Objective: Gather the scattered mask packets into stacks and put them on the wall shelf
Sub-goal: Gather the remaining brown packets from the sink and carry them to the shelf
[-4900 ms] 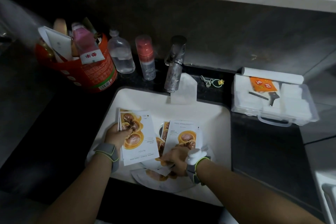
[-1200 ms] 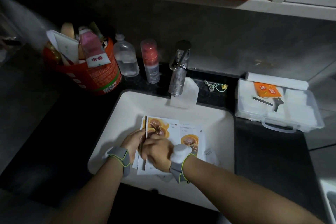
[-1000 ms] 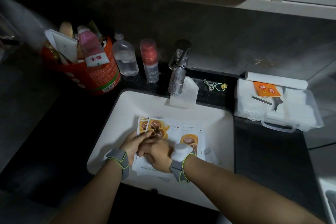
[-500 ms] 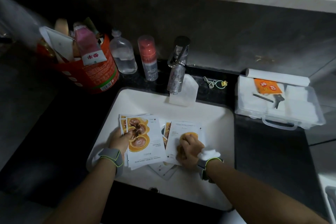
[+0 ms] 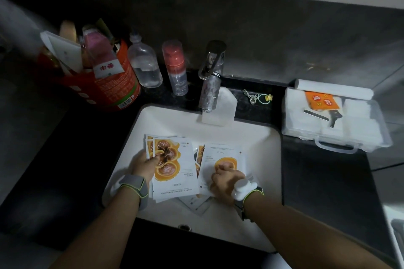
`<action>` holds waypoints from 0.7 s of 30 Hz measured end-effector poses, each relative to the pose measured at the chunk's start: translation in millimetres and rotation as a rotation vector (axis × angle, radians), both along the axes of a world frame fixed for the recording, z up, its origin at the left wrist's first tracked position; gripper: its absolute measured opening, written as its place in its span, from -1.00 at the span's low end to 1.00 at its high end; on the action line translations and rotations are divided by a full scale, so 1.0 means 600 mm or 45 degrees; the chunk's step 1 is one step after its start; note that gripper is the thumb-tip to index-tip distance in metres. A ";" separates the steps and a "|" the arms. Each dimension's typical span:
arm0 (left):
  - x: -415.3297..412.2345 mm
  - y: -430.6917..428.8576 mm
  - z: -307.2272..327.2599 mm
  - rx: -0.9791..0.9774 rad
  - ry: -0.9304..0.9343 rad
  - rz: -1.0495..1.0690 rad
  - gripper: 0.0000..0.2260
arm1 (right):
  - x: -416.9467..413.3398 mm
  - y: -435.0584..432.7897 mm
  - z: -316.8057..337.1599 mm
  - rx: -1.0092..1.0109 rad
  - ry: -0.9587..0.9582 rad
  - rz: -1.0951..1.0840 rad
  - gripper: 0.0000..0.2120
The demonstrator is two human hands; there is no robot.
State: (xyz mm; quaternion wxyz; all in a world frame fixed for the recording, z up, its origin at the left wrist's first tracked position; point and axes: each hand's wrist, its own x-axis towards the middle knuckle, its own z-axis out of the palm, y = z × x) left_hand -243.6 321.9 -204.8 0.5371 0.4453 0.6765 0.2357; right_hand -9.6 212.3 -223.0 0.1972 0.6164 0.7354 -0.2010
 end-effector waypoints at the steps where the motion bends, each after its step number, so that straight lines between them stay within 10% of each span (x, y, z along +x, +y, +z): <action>1: -0.002 0.002 -0.008 0.003 0.023 0.005 -0.88 | -0.001 0.002 0.003 -0.038 0.022 -0.015 -0.65; 10: 0.011 -0.008 0.028 0.036 0.039 0.034 -0.83 | -0.010 -0.009 0.015 -0.160 0.051 0.054 -0.27; 21: -0.014 0.005 -0.028 0.032 0.015 -0.005 -0.81 | -0.017 -0.019 -0.001 -0.078 -0.019 -0.018 -0.54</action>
